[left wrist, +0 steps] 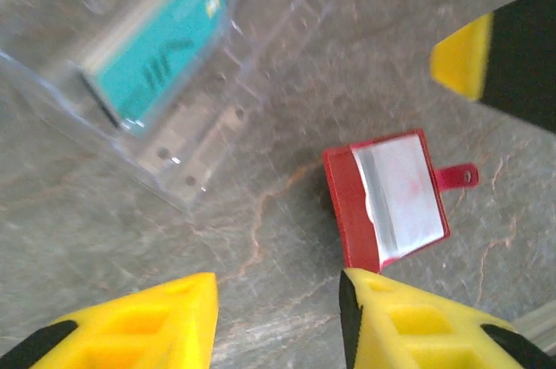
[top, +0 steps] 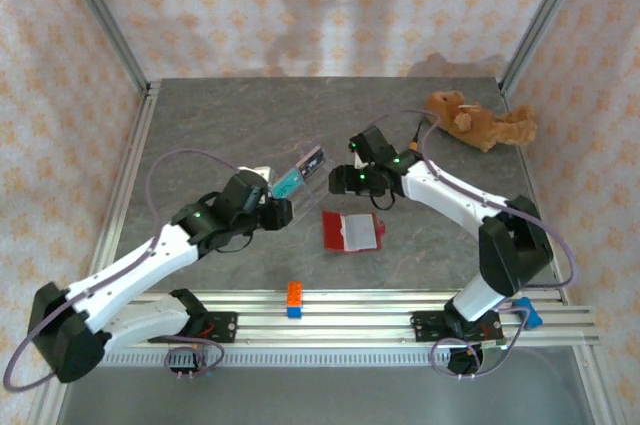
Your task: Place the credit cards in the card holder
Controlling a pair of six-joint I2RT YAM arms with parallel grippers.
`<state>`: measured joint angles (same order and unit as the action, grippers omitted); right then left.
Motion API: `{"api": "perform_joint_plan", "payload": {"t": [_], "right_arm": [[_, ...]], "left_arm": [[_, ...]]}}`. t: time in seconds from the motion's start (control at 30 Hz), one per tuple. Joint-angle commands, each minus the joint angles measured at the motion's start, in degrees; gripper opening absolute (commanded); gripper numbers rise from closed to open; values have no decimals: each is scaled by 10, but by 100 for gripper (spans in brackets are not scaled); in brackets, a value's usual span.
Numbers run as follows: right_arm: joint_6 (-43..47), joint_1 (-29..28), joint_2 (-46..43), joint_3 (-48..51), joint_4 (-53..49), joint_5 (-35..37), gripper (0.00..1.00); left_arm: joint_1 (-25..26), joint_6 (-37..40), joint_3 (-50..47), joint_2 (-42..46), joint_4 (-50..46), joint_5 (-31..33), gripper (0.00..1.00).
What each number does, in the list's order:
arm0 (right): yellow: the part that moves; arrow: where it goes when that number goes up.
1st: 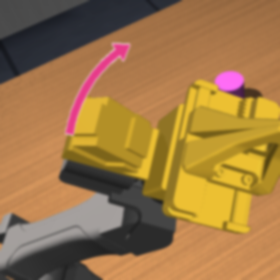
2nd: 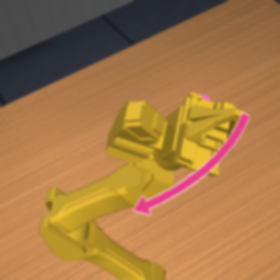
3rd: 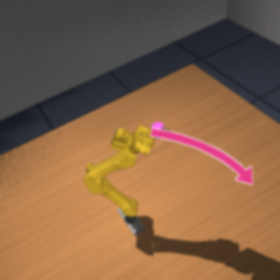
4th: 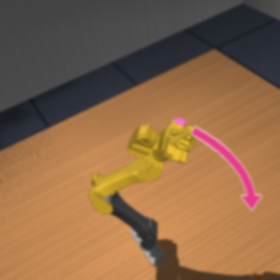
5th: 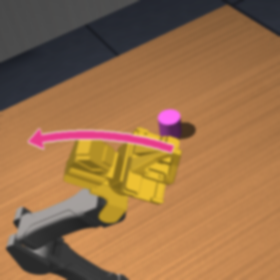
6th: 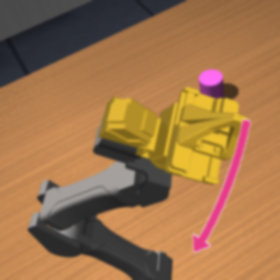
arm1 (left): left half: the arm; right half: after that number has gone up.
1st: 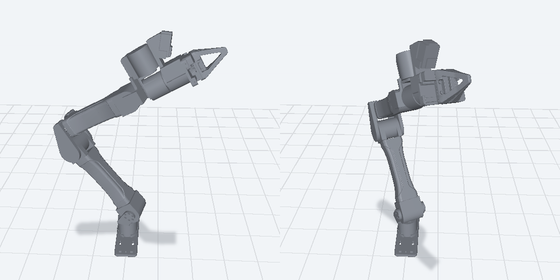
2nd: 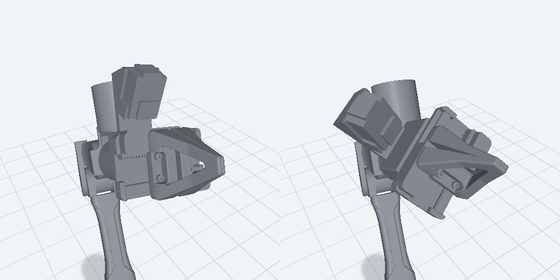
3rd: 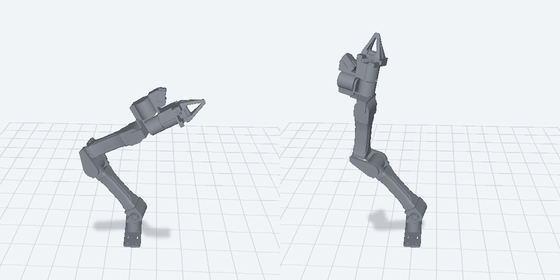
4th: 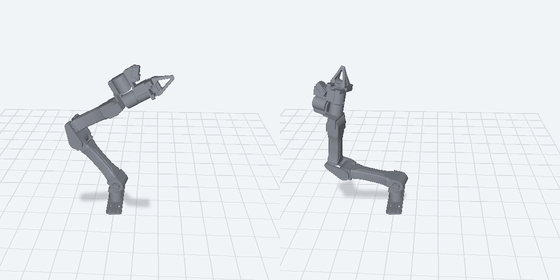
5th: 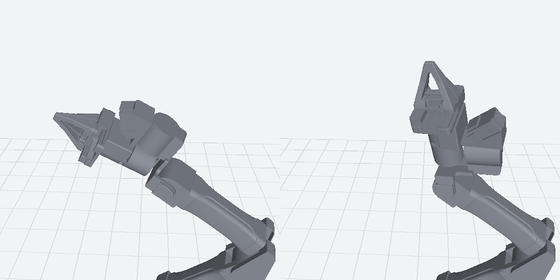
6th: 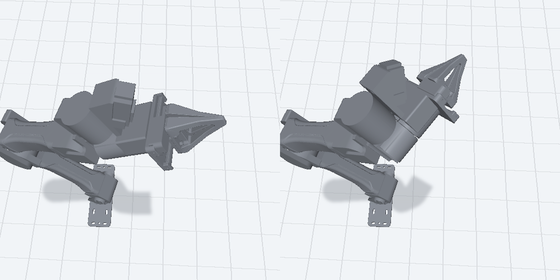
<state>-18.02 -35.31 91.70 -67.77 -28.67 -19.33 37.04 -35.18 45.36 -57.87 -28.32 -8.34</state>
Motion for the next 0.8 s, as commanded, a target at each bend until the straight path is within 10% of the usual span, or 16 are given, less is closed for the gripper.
{"api": "perform_joint_plan", "payload": {"t": [0.0, 0.3, 0.77], "right_arm": [[50, -5, 24, -58, 9, 21, 74], [240, -5, 96, -161, -10, 33, 75], [782, -21, 98, -176, -44, -212, 76]], "left_arm": [[-20, 22, 10, 42, -77, 61, 47], [-78, 20, -30, 100, -98, 38, 74], [-216, -6, -90, 77, -62, -87, 84]]}}
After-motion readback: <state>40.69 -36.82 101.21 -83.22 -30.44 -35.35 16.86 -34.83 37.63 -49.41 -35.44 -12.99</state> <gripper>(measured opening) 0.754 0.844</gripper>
